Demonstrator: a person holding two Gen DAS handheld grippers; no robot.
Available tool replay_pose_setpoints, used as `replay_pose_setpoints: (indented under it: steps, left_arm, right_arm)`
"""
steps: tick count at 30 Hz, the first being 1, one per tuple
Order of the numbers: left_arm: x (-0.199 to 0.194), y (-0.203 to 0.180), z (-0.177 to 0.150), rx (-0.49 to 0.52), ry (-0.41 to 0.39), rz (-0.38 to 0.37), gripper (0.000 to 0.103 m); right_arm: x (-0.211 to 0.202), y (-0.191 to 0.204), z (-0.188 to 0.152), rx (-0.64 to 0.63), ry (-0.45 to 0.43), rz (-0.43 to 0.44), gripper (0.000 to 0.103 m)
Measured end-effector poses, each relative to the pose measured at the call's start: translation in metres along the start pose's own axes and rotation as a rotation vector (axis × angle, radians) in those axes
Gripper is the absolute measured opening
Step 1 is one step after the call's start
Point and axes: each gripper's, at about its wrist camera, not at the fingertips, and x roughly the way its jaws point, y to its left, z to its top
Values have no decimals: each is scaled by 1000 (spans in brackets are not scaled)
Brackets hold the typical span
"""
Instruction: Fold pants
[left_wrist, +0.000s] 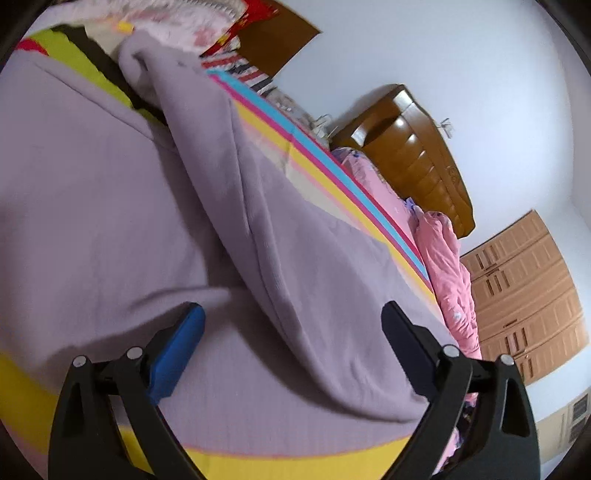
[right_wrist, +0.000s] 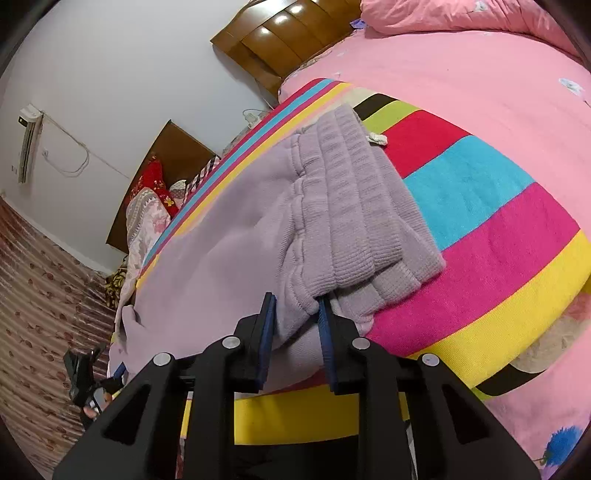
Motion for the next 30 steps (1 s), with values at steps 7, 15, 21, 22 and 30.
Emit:
replay_pose_setpoints:
  steps: [7, 15, 21, 22, 30]
  left_arm:
    - [25, -18, 26, 113, 28, 207, 6]
    - [-88, -60, 1, 240, -292, 35, 5]
    - [-48, 16, -47, 102, -99, 144, 6]
    - [-44, 19, -48, 102, -96, 151, 6]
    - [-49, 6, -57, 160, -135, 202, 6]
  right_arm:
    - [-11, 15, 4, -83, -49, -45, 18]
    - [-49, 29, 11, -170, -141, -7, 15]
    - [-24, -10, -10, -85, -55, -17, 12]
    - [-26, -6, -8, -96, -66, -24, 12]
    - [-28, -2, -7, -98, -60, -30, 13]
